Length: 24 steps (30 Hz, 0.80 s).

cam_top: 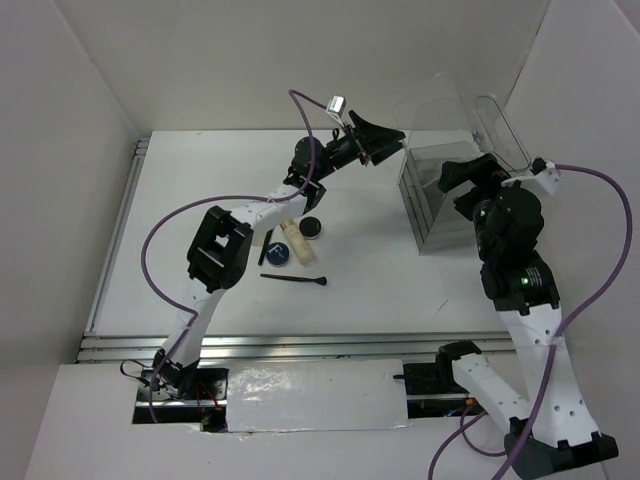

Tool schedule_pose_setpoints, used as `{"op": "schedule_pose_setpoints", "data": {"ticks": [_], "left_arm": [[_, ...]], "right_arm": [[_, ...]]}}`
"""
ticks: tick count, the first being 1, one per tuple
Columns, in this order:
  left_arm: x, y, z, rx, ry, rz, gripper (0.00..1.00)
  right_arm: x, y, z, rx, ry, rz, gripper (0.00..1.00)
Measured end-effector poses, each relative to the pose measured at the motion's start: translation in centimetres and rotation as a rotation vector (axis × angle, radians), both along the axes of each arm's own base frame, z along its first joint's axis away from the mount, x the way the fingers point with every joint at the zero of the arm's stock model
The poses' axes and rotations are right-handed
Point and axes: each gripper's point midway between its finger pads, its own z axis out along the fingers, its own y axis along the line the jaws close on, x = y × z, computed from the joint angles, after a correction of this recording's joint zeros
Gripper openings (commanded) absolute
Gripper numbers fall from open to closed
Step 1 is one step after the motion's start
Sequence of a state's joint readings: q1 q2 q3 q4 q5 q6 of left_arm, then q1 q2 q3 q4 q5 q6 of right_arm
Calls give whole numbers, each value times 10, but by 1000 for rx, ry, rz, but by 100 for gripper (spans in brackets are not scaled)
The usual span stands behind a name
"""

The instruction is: Organize the makeup

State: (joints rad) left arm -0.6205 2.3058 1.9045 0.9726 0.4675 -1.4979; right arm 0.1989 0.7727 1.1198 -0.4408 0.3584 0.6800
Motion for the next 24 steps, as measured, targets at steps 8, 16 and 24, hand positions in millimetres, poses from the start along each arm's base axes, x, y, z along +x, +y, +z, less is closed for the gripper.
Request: {"op": "schedule_pose_setpoints", "data": {"ticks": [8, 16, 24], "left_arm": [[-2, 2, 9, -6, -5, 3, 99], [0, 6, 14, -14, -8, 15, 100], [0, 7, 15, -16, -10, 16, 99]], "right_arm": [[44, -4, -18, 26, 53, 65, 100], [60, 12, -11, 58, 13, 198, 100], [60, 35, 10, 98, -66, 327, 100]]}}
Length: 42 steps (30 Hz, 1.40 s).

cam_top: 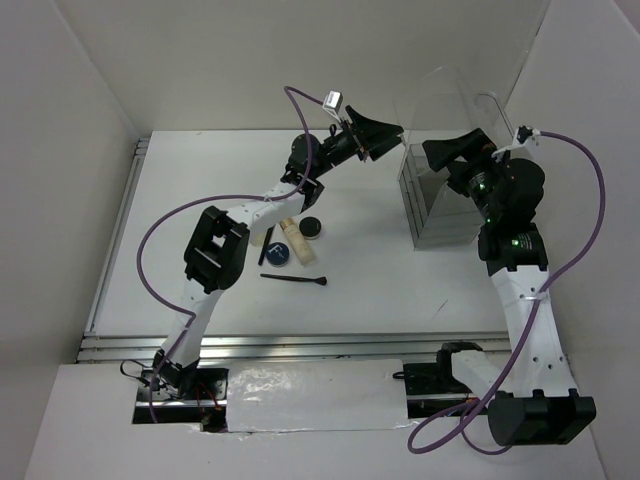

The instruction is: Organize the makeup

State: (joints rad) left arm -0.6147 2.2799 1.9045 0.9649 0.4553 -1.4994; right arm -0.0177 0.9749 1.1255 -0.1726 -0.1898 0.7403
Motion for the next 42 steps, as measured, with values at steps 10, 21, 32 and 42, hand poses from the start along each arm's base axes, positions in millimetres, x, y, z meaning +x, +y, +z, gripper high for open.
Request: {"op": "schedule_pose_setpoints", "data": {"ticks": [10, 21, 32, 42], "left_arm": [[0, 1, 1, 0, -3, -2, 99], [-16, 16, 42, -41, -74, -4, 99], [-24, 85, 41, 61, -41, 118, 99], [-58, 147, -15, 546, 39, 357, 100]], "right_arm": [[23, 15, -10, 75, 23, 79, 100], [20, 29, 20, 165, -83, 166, 98], [19, 20, 46, 160, -138, 127, 100], [19, -18, 82, 103, -212, 9, 100]]}}
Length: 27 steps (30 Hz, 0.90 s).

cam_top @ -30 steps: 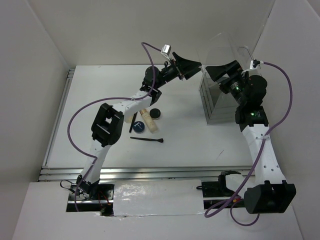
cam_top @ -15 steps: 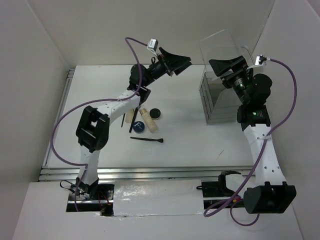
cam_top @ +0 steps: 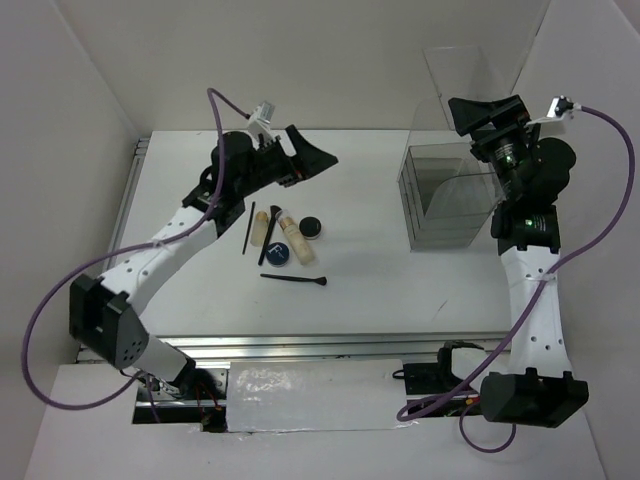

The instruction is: Organize the makeup

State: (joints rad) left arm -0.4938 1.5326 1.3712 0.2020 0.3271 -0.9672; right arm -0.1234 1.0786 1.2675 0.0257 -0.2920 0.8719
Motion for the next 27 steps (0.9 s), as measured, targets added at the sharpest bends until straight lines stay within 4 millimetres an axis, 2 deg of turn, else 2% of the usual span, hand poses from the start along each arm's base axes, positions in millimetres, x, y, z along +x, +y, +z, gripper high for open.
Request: {"op": "schedule_pose_setpoints", "data": {"ticks": [4, 8, 11, 15, 20, 27], "left_arm": [[-31, 42, -19, 187, 35, 111, 99], [-60, 82, -21, 324, 33, 193, 99], [-80, 108, -23, 417, 30, 239, 100], [-100, 140, -37, 549, 49, 294, 99], [-114, 167, -62, 677, 70, 334, 99], [-120, 179, -123, 817, 156, 308, 99]], "right_arm": [[1, -12, 4, -24, -1, -42, 100], [1, -26, 8, -49, -1, -88, 100], [-2, -45, 19, -66, -22, -147, 100], [-8, -72, 37, -83, -62, -228, 100], [-10, -91, 54, -103, -95, -285, 100], [-5, -96, 48, -122, -74, -301, 100]]}}
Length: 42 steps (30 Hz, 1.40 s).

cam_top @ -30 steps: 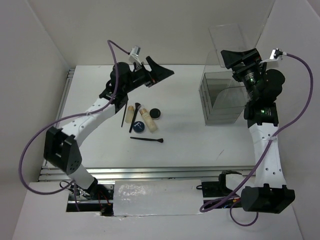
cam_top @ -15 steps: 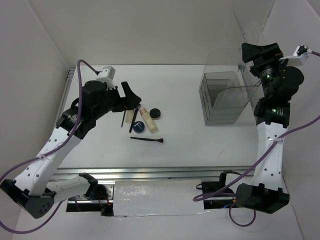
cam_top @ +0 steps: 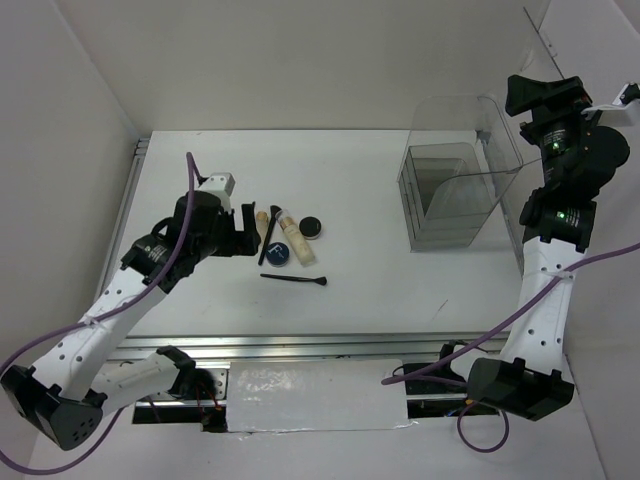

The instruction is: Organize the makeup

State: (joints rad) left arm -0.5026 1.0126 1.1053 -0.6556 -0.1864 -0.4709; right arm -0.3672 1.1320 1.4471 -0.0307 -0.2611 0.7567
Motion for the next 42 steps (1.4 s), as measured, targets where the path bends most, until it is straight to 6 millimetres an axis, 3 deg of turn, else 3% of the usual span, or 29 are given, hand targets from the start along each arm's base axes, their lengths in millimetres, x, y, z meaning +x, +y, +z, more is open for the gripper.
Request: {"op": "schedule_pose_setpoints", "data": {"ticks": [4, 8, 11, 13, 16, 19, 22, 27, 31, 34, 37, 39, 42], "left_arm": [[-2, 2, -14, 23, 33, 2, 99], [-3, 7, -9, 25, 8, 20, 99], [-5, 12, -1, 21, -24, 38, 99], [-5, 17, 3, 25, -41, 58, 99], [-4, 25, 1, 51, -37, 98, 99], [-6, 36, -2, 89, -19, 146, 100], [-8, 46, 1, 112, -18, 194, 99], [-14, 63, -1, 145, -30, 257, 99], [-28, 78, -23, 179, -15, 301, 99], [-30, 83, -27, 188, -11, 326, 99], [-28, 84, -25, 185, -18, 332, 99], [-28, 83, -25, 185, -18, 331, 99], [-26, 82, -27, 183, -12, 327, 99]], "right_arm": [[0, 1, 0, -2, 0, 7, 100], [2, 4, 0, -4, 8, 25, 100], [6, 18, 3, -18, 12, 83, 100], [9, 45, 6, -42, 29, 151, 100], [6, 103, 14, -94, 49, 281, 100], [-10, 168, 18, -151, 67, 415, 100], [-26, 213, 5, -203, 117, 490, 100], [-30, 257, -44, -305, 252, 506, 100], [-28, 302, -109, -449, 407, 537, 99], [-28, 333, -171, -571, 531, 561, 97], [-35, 341, -234, -664, 651, 580, 96], [-42, 339, -265, -706, 711, 585, 96], [-50, 337, -288, -730, 749, 585, 96]]}}
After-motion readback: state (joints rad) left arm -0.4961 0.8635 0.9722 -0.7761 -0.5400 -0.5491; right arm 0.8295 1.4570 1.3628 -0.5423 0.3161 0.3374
